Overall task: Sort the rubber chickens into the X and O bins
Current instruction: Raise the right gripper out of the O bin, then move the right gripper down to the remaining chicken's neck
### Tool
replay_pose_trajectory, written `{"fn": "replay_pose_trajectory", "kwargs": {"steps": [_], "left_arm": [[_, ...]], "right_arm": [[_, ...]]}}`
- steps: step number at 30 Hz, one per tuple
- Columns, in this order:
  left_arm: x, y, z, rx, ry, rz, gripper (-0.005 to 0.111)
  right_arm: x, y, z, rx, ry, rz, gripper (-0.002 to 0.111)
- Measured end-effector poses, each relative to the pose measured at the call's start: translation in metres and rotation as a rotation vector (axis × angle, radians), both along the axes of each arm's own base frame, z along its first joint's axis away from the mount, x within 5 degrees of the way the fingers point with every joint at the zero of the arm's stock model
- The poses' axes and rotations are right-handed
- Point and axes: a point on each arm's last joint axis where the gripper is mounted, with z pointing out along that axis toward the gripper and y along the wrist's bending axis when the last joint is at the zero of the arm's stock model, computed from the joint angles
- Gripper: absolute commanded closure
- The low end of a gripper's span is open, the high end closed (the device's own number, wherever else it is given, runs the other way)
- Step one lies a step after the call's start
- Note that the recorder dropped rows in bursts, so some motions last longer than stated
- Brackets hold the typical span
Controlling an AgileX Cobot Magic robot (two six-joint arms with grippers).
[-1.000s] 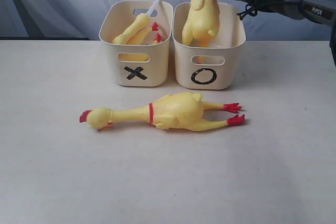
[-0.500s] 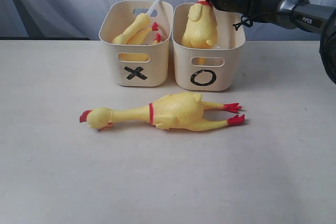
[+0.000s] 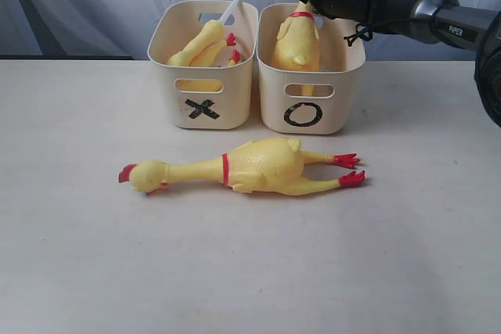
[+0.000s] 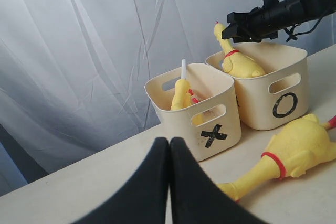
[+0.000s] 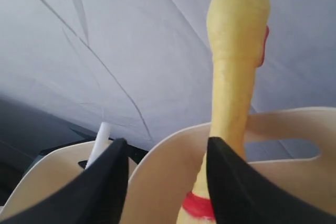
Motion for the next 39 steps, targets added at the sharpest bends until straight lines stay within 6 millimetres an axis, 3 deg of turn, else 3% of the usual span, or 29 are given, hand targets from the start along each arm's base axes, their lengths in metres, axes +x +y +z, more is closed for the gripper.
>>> {"fn": "replay_pose_trajectory", "kwargs": {"steps": [5,11,15,19,29,39], "left_arm": [[0.000,0.000,0.000,0.000,0.000,0.000,0.107],[0.000,0.000,0.000,0.000,0.000,0.000,0.107],[0.000,0.000,0.000,0.000,0.000,0.000,0.107],[0.000,0.000,0.000,0.000,0.000,0.000,0.107],[0.000,0.000,0.000,0.000,0.000,0.000,0.107],[0.000,0.000,0.000,-0.001,-0.003,0.001,0.107]], "right_arm": [[-0.002,0.003,0.006,0.014,-0.012,0.042,0.063],[-0.015,0.008,0.049,-0.091,-0.120,0.156,0.063],[-0.040,0.018,0.082,-0.302,-0.207,0.425,0.063],[-0.060,0.023,0.094,-0.415,-0.212,0.630,0.063],[-0.099,0.038,0.105,-0.463,-0.158,0.965,0.063],[-0.136,0.095,0.093,-0.615,-0.151,1.213,0.063]]}}
